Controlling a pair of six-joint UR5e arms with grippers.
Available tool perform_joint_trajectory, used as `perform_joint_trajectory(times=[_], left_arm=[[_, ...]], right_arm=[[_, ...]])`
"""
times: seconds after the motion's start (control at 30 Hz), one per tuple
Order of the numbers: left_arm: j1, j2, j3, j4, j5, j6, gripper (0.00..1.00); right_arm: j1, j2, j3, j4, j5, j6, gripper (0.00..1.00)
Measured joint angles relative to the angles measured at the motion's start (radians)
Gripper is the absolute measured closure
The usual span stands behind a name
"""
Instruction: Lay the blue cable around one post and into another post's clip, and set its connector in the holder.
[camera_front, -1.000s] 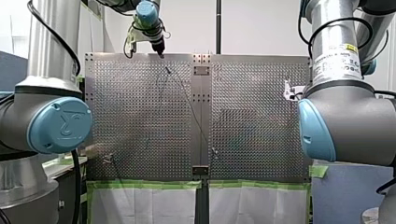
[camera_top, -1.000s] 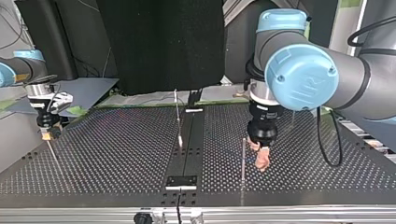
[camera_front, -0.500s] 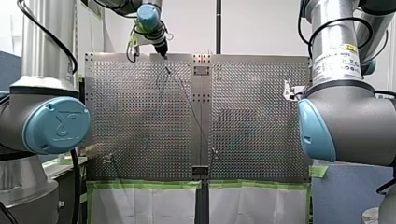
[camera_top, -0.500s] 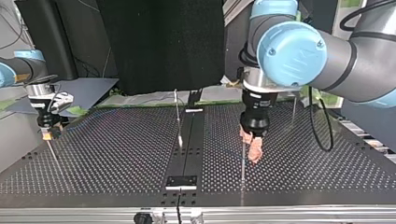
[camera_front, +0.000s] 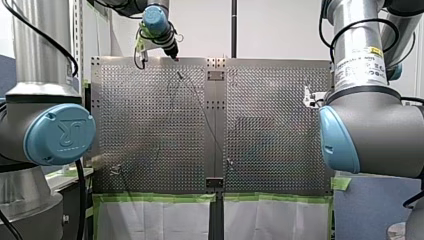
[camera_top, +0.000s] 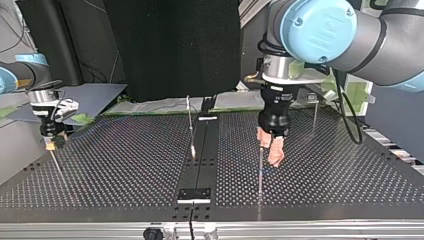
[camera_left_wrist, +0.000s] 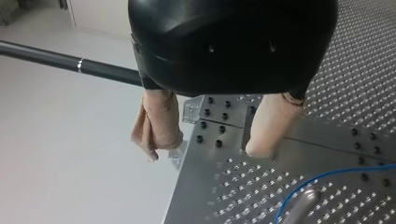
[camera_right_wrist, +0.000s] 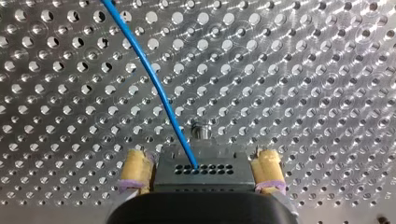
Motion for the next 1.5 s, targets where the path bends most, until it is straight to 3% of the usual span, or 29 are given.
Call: perform_joint_trajectory(times=[0.23,0.9,1.27,1.5], left_arm=[[-0.009,0.0,-0.06,0.06,0.037,-0.025,0.0],[-0.045,-0.003,-0.237,0.237,0.04,-0.052,0.0],[-0.048,-0.032,-0.333,0.333,0.067,-0.046,0.0],[-0.054,-0.046,-0.386,0.386,0.067,-0.008,0.0]], right_arm=[[0.003,0.0,0.0,0.0,0.0,0.001,0.01],[0.004,0.0,0.0,0.001,0.0,-0.002,0.01],[0.005,0.0,0.0,-0.002,0.001,0.0,0.01],[0.006,0.0,0.0,-0.003,0.001,-0.001,0.01]])
